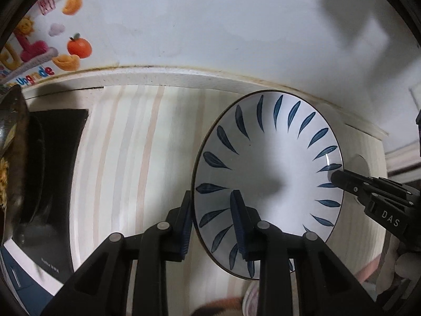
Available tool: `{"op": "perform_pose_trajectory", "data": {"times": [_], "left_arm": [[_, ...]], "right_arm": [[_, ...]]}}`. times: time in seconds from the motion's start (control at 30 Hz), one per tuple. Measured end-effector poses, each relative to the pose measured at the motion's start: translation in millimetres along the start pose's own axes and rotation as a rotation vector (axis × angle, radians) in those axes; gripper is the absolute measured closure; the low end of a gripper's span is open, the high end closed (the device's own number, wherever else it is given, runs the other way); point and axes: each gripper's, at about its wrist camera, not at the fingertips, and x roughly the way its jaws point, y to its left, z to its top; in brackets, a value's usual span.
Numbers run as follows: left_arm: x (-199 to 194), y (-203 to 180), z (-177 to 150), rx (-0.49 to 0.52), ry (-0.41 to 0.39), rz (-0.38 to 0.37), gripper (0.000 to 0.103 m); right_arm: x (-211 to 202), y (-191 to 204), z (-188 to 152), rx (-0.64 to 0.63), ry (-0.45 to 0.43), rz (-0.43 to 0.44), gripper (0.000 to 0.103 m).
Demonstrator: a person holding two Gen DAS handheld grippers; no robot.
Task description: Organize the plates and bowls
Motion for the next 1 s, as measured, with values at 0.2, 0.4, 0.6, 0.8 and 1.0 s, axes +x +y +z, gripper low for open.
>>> {"op": "perform_pose_trajectory", "data": {"times": [0.2,0.4,0.6,0.8,1.0], "left_arm": [[-35.8,-20.7,-40.7,0.055,-0.042,-0.02,0.078],[-44.7,-41.3,-84.4,0.116,-0.03,-0.042,0.078],[-32.4,-57.8,-127.7,0.159,0.013,-0.051,0.078],[-7.2,-73.8,-161.8,0.162,0.086,-0.063,0.078],[24.2,-91.1,-173.1,0.187,0.128,-0.041,0.078]], "right_arm": [[-52.9,5.2,-53.2,0.028,-0.049,-0.008,0.09],[-82.6,-0.3,-115.5,0.065,-0.066,-0.015,0.09],[-84.4,-15.1,-173.7,0.113,-0.05,-0.019,0.09],[-65.5,-39.6,-223.8,0.171,-0.001,-0.011,0.09],[-42.9,-60.8,-250.2,0.214,0.032,-0.019,0.09]]}}
